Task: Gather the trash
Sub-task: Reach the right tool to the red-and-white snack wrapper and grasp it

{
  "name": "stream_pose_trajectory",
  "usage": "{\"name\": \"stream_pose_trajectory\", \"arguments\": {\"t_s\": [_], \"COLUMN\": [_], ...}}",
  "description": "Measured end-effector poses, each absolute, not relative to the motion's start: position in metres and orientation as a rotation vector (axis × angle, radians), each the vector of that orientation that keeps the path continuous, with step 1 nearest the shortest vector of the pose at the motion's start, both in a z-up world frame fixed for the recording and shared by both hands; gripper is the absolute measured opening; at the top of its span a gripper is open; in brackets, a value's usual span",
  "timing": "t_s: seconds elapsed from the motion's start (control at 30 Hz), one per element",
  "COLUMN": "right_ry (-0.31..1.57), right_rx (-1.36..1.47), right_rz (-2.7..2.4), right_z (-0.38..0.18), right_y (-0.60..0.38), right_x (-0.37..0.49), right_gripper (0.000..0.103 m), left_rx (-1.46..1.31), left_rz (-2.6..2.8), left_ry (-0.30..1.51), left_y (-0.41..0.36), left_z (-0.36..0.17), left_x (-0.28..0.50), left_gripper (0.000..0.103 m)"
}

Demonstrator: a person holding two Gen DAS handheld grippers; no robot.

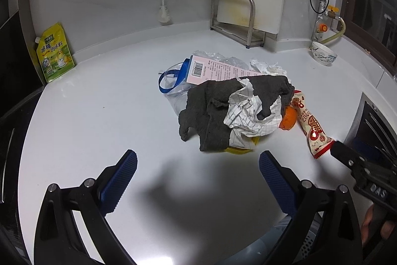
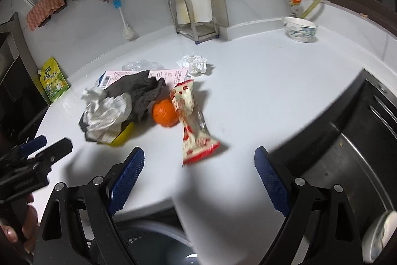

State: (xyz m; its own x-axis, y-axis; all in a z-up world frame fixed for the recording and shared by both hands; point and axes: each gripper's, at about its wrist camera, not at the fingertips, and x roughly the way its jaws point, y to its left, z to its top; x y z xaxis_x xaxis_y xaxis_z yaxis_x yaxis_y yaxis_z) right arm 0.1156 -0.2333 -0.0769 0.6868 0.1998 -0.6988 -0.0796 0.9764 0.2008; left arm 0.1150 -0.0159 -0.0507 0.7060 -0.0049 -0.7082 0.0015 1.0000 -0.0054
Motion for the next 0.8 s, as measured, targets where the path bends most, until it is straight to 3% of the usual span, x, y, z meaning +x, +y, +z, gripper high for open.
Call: {"name": "stream_pose_trajectory", "arguments": {"t_s": [0.43, 0.6, 0.73, 0.8], "right_ry": [0.898, 0.903, 0.907, 0.906], "right_rx": [0.059, 0.083, 0.127, 0.149], "right_rz": [0.215, 0.229, 0.268, 0.278], "right_z": [-0.101, -0.103, -0.103, -0.103], "right_y": [-0.217, -0.221, -0.226, -0.231], "right_x": [0.176, 0.175, 0.175, 0.176], "right_gripper": [0.085, 0.065, 0.027, 0.026], "left_rx": [-0.029, -0.038, -0.041, -0.041], "left_rz": [0.012, 0.012, 0.007, 0.006], "left_ry": [0.8, 0.793, 0.79, 0.794], "left_y": [-0.025, -0.031, -0.038, -0.042], "left_z": [-0.06, -0.062, -0.063, -0.065], "left_x": [0.13, 0.133, 0.137, 0.139], "left_gripper": [0.097, 0.097, 0.097, 0.097]}}
